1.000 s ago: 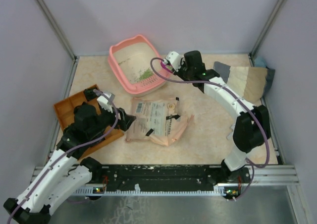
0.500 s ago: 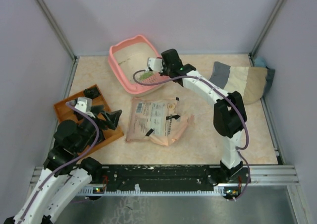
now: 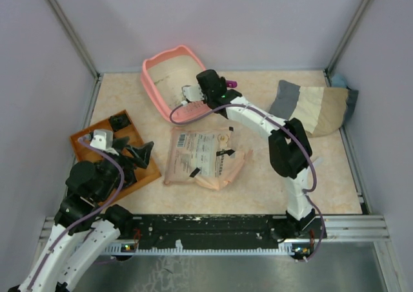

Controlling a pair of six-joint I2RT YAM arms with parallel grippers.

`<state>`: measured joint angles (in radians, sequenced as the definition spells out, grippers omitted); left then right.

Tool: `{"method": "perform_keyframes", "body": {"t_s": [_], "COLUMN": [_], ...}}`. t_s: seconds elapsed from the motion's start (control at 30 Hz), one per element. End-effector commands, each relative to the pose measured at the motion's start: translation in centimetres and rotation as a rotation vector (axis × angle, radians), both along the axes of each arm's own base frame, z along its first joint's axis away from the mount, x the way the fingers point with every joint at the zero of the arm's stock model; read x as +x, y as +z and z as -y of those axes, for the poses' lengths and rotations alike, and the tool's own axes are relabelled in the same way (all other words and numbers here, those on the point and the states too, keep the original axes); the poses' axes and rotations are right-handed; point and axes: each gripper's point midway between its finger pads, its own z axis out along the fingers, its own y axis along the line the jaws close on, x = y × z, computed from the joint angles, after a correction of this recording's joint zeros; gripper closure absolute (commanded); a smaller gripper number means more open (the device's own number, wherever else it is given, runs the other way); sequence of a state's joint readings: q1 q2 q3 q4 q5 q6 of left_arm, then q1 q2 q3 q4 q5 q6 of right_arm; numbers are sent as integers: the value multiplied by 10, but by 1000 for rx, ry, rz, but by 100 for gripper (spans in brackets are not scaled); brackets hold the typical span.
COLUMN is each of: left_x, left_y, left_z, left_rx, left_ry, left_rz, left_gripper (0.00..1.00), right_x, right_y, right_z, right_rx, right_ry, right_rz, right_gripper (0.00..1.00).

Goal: Fill the litter box with clean litter
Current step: Pour the cat litter into the litter box.

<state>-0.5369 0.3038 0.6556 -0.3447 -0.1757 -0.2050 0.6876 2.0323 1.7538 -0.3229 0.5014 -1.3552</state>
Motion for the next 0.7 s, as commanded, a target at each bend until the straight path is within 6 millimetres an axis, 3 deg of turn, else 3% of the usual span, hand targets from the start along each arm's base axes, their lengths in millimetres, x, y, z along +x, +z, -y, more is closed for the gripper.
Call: {"method": "perform_keyframes", "body": {"t_s": [0.0,0.4,0.67], "left_x": [0,3,8], "left_y": [-1,-4,-14], "left_z": [-3,-2,3], "left_rx": [-5,0,17], "left_ry": [18,18,13], "left_rz": [-1,-16,-47], "left_gripper": [0,0,0], "right_x": [4,-7,-31], "right_y": [49,65,77], "right_z": [-4,2,8], "right_rx": [-5,-8,192], "right_ry": [1,5,-11], "right_rz": [156,184,103], "right_gripper": [100,100,100]}}
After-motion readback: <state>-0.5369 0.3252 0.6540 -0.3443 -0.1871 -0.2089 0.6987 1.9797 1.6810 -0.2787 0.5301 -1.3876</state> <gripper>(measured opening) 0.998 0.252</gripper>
